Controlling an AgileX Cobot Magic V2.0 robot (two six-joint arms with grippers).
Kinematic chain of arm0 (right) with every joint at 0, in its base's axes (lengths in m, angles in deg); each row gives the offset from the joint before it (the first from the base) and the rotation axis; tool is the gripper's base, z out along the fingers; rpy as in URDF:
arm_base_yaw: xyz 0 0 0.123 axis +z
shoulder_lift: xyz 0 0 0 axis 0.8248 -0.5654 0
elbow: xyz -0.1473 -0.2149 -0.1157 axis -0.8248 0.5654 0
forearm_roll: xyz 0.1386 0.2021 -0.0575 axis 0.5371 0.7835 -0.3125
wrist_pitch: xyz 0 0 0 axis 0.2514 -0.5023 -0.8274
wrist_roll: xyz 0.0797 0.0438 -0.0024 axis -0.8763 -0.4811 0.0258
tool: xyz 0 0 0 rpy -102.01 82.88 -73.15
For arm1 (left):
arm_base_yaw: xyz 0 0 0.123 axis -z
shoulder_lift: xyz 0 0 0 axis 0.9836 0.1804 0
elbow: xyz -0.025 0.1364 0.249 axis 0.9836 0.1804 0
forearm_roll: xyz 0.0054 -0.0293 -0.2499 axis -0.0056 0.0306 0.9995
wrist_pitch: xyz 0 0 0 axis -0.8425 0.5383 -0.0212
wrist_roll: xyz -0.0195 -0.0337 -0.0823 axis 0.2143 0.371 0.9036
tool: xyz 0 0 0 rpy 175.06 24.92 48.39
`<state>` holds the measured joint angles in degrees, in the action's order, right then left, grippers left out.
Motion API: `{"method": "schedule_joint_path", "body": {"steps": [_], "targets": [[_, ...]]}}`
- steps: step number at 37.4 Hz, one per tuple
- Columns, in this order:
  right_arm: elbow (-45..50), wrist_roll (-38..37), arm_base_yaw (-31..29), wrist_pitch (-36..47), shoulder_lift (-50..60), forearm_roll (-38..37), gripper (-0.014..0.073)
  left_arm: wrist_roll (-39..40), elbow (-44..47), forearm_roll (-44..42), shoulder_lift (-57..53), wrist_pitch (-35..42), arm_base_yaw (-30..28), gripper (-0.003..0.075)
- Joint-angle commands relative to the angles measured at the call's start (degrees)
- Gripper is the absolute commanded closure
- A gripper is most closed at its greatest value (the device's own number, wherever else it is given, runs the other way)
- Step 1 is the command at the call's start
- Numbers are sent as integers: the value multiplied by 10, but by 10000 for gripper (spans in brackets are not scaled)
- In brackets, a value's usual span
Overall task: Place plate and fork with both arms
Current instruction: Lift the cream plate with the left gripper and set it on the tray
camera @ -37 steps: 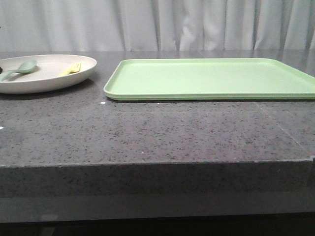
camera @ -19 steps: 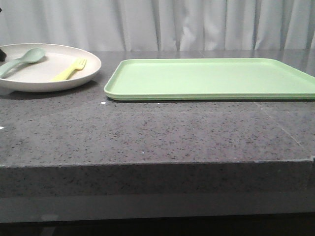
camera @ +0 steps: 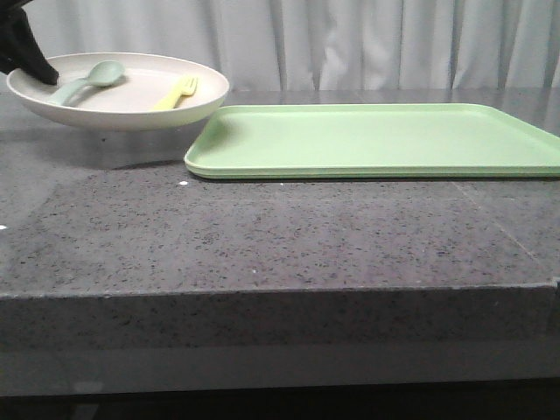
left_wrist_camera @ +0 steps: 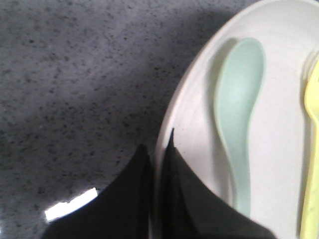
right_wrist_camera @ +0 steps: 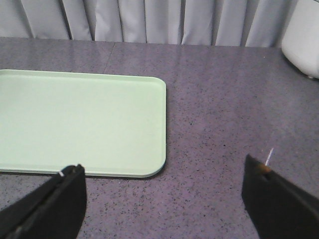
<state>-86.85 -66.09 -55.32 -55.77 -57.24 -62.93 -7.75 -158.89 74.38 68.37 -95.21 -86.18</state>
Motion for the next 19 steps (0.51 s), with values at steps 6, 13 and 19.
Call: {"method": "schedule_joint_path", "body": {"steps": [6, 13, 19], "targets": [[-21, 6, 1, 44, -8, -7, -58, 48, -20, 42, -33, 9, 60, 738], [-21, 6, 1, 44, -8, -7, -58, 89, -20, 42, -33, 43, 117, 738], [-21, 6, 1, 44, -8, -7, -58, 131, -20, 42, -33, 82, 162, 738]]}}
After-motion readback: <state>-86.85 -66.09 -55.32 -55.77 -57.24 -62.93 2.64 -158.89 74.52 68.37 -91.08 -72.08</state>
